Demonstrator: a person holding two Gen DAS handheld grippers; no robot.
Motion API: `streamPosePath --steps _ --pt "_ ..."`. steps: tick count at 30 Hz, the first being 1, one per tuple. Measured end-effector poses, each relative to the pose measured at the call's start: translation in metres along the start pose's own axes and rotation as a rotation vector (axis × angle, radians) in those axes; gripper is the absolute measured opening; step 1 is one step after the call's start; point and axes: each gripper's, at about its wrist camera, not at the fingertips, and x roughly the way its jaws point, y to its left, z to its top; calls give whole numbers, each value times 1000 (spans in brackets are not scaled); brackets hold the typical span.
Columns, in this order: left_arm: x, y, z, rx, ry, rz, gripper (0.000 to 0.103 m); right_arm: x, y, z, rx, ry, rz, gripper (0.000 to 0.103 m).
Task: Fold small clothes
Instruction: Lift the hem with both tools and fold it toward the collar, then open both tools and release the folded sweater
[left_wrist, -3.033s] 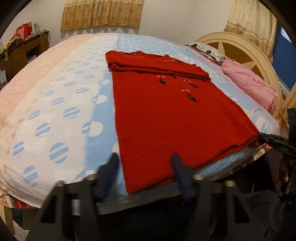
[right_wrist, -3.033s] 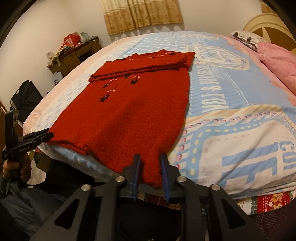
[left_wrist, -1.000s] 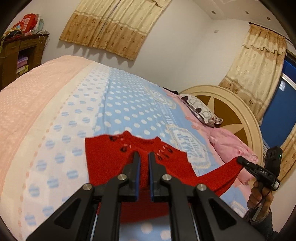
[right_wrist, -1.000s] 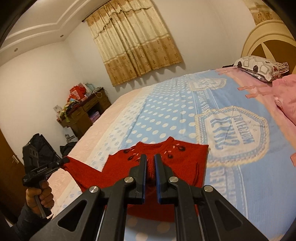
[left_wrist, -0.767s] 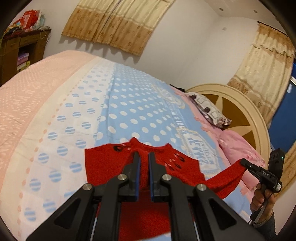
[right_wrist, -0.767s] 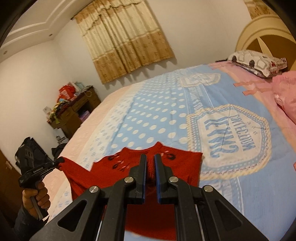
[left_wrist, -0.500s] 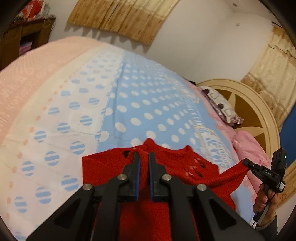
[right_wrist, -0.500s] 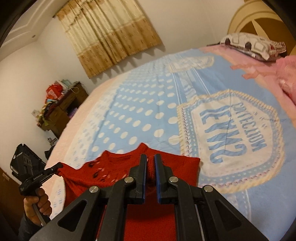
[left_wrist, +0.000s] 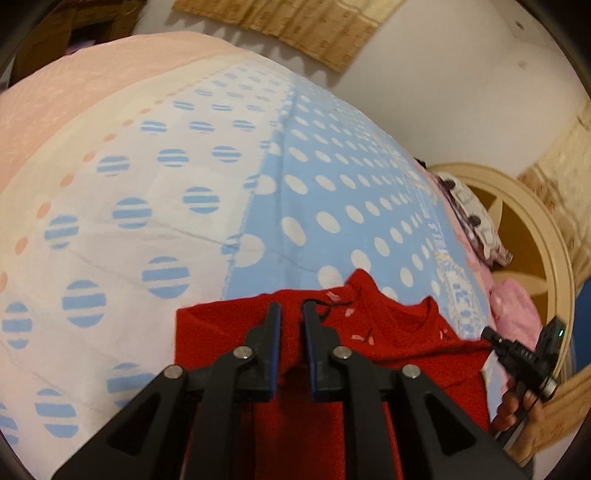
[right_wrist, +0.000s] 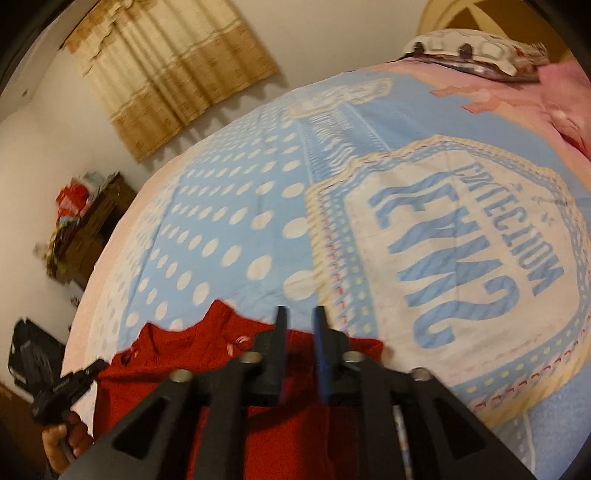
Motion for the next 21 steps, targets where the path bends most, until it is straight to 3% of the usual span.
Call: streamPosePath --steps 1,3,5,8,13,18,21 --pt "-6 1 0 -6 -15 7 24 -1 -2 0 8 3 22 58" --pt "-19 0 0 3 -49 14 29 -10 0 -2 -1 -11 63 60" --pt "-35 -2 -1 19 -93 44 45 -19 7 -4 -42 -29 49 60" --pt "-54 -12 -11 86 -144 58 57 -37 30 -13 -142 -38 97 60" --pt "-48 -32 -42 245 -103 212 58 -36 57 -37 -244 23 134 60" --pt "-29 -16 -64 243 -48 301 58 -16 52 -64 -254 149 63 60" --pt "-31 -2 -74 201 -50 273 62 -14 47 -78 -280 166 7 60"
